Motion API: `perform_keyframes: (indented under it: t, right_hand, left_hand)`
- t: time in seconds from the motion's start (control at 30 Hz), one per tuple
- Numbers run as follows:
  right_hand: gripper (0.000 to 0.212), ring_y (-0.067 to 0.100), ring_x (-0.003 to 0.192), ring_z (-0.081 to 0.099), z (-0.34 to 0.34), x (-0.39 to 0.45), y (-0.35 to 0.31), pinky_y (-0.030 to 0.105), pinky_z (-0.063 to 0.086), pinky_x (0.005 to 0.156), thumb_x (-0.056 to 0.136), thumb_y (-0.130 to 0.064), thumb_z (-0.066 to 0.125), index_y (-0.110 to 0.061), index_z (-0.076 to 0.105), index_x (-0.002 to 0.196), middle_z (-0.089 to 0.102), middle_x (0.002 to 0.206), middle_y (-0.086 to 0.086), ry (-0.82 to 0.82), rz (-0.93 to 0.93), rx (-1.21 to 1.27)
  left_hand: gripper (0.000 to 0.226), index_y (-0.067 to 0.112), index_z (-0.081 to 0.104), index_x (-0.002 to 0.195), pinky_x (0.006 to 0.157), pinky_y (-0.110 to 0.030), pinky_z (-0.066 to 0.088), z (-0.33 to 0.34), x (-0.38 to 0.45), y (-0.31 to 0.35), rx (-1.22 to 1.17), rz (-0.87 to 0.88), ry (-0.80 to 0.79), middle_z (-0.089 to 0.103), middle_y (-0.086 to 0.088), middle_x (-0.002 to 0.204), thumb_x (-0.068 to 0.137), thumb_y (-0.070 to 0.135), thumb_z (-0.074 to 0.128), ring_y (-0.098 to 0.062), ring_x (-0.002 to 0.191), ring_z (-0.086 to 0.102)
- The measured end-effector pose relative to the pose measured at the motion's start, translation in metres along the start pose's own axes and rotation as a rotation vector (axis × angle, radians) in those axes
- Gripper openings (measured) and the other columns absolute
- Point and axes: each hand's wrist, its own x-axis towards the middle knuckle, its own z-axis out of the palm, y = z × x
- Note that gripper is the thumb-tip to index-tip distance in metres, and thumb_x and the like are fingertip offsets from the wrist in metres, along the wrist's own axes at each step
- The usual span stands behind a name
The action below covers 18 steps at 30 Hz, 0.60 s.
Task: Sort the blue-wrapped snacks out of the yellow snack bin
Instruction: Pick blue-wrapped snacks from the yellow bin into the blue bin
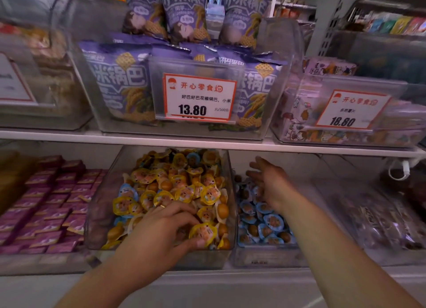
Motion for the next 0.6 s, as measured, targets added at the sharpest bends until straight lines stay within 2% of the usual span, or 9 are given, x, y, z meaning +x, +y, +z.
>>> perform_keyframes:
  t: [0.07, 0.13, 0.2, 0.27, 0.33, 0.4, 0.47, 0.5, 0.6]
  right_hand:
    - [0.034, 0.025, 0.113, 0.061, 0.0, 0.001, -0.001, 0.037, 0.046, 0.086, 0.1, -0.036, 0.05, -0.011, 0.068, 0.114, 0.07, 0.115, 0.01, 0.11, -0.133, -0.042]
    - [0.017, 0.024, 0.106, 0.067, 0.001, -0.006, -0.004, 0.037, 0.05, 0.09, 0.096, -0.019, 0.056, -0.015, 0.072, 0.092, 0.074, 0.098, 0.006, 0.151, -0.303, -0.053]
    - [0.024, 0.01, 0.097, 0.069, 0.009, -0.025, -0.003, 0.026, 0.051, 0.089, 0.091, -0.011, 0.059, -0.026, 0.072, 0.078, 0.075, 0.087, -0.009, 0.166, -0.529, -0.158]
    - [0.026, -0.007, 0.087, 0.065, 0.023, -0.052, -0.003, 0.011, 0.046, 0.079, 0.088, -0.016, 0.056, -0.034, 0.071, 0.079, 0.072, 0.084, -0.022, 0.139, -0.759, -0.305]
    - [0.025, -0.002, 0.079, 0.066, 0.039, -0.079, -0.001, 0.012, 0.048, 0.067, 0.087, -0.023, 0.051, -0.037, 0.07, 0.087, 0.071, 0.085, -0.022, -0.022, -0.897, -0.445]
    - [0.027, 0.0, 0.077, 0.064, 0.06, -0.1, 0.002, 0.014, 0.048, 0.063, 0.09, -0.025, 0.049, -0.038, 0.069, 0.101, 0.07, 0.093, -0.019, -0.322, -0.911, -0.649]
    - [0.03, -0.002, 0.094, 0.061, 0.076, -0.11, 0.011, 0.019, 0.051, 0.082, 0.093, -0.025, 0.05, -0.037, 0.068, 0.113, 0.068, 0.106, -0.019, -0.58, -0.886, -1.002]
    - [0.031, 0.0, 0.103, 0.057, 0.08, -0.111, 0.016, 0.025, 0.049, 0.091, 0.094, -0.024, 0.051, -0.034, 0.067, 0.118, 0.065, 0.112, -0.017, -0.657, -0.878, -1.178]
    - [0.036, 0.014, 0.12, 0.049, 0.08, -0.109, 0.014, 0.034, 0.043, 0.102, 0.094, -0.024, 0.056, -0.031, 0.062, 0.129, 0.057, 0.125, -0.007, -0.712, -0.817, -1.41]
  left_hand:
    - [0.034, 0.038, 0.068, 0.096, 0.086, -0.033, 0.05, -0.006, -0.001, -0.008, -0.001, -0.035, 0.031, 0.057, 0.027, 0.111, 0.079, 0.066, 0.061, 0.003, 0.103, 0.056]
    - [0.023, 0.035, 0.067, 0.092, 0.08, -0.035, 0.051, -0.014, -0.004, -0.016, 0.006, -0.117, 0.082, 0.061, 0.022, 0.102, 0.08, 0.054, 0.071, -0.001, 0.095, 0.059]
    - [0.021, 0.032, 0.067, 0.092, 0.075, -0.033, 0.051, -0.024, -0.008, -0.023, 0.051, -0.227, 0.161, 0.064, 0.017, 0.098, 0.079, 0.045, 0.077, -0.009, 0.091, 0.063]
    - [0.023, 0.025, 0.068, 0.093, 0.068, -0.031, 0.048, -0.033, -0.011, -0.029, 0.126, -0.3, 0.275, 0.065, 0.008, 0.092, 0.077, 0.036, 0.081, -0.02, 0.085, 0.065]
    - [0.026, 0.018, 0.068, 0.097, 0.067, -0.032, 0.047, -0.039, -0.014, -0.029, 0.203, -0.318, 0.34, 0.065, -0.002, 0.093, 0.077, 0.028, 0.081, -0.028, 0.083, 0.065]
    - [0.034, 0.014, 0.064, 0.11, 0.074, -0.039, 0.051, -0.037, -0.015, -0.025, 0.3, -0.3, 0.29, 0.062, -0.009, 0.105, 0.08, 0.023, 0.076, -0.035, 0.09, 0.063]
    - [0.044, 0.015, 0.056, 0.126, 0.084, -0.044, 0.05, -0.034, -0.019, -0.024, 0.313, -0.305, 0.224, 0.056, -0.011, 0.12, 0.085, 0.023, 0.068, -0.037, 0.1, 0.059]
    - [0.042, 0.017, 0.056, 0.126, 0.085, -0.043, 0.049, -0.035, -0.021, -0.023, 0.281, -0.289, 0.225, 0.055, -0.008, 0.12, 0.086, 0.023, 0.067, -0.034, 0.1, 0.058]
    - [0.016, 0.025, 0.065, 0.103, 0.079, -0.036, 0.049, -0.04, -0.026, -0.025, 0.153, -0.163, 0.158, 0.056, 0.007, 0.099, 0.088, 0.029, 0.064, -0.016, 0.09, 0.057]
